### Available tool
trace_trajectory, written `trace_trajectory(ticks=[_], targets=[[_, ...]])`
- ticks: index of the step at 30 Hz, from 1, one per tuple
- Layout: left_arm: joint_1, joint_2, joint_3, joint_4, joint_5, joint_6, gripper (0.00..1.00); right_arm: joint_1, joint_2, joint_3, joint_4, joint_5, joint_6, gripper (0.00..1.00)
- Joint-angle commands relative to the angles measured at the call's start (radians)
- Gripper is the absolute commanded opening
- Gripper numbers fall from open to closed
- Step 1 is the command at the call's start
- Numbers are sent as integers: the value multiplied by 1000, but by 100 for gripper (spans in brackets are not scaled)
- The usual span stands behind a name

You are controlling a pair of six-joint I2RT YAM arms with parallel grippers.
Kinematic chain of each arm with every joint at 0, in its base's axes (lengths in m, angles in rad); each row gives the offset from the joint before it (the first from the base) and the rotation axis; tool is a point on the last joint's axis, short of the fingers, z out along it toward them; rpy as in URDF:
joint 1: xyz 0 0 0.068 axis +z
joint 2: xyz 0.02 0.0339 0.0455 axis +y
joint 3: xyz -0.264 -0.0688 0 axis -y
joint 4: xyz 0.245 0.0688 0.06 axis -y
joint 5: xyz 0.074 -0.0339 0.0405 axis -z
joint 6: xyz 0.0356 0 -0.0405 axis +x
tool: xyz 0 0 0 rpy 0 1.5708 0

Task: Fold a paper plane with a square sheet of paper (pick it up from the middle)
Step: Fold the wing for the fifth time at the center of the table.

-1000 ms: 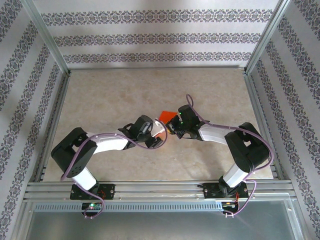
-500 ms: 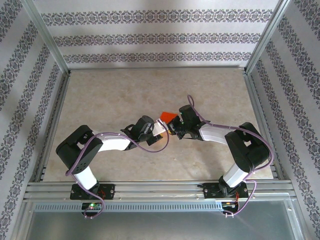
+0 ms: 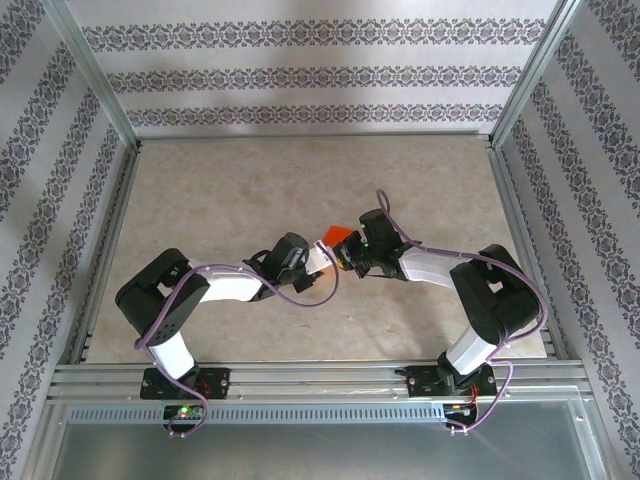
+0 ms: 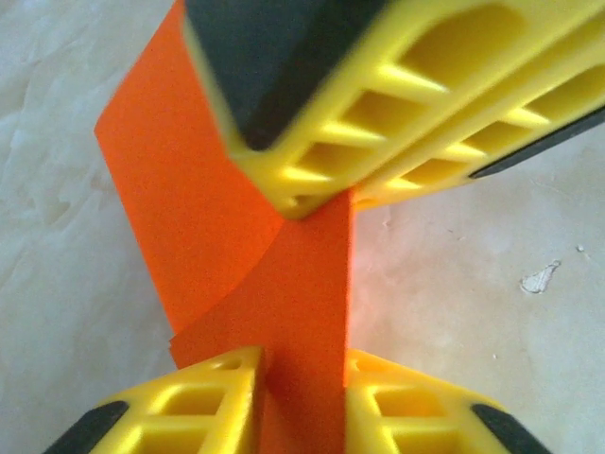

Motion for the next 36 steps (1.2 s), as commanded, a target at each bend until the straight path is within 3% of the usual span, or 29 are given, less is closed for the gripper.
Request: trace_trajectory(ticks=[1,8,13,20,36], targets=[[-13,24,-1,16,12,2,20,-9,-13,-7,-3,-16,1,19],[-13,33,3,4,39,-27,11,-28,-46,-10,-35,9,-36,52],[-10,38,19,-31,74,-63,6,-64,-101,-27,-61,38,-92,64],[14,55,53,-85,152,-152,0,-130,-195,-64,-115,78,-153,67],[119,86,152,-227,367,-436,0,-176,-251,-112,-135,83,-186,68]])
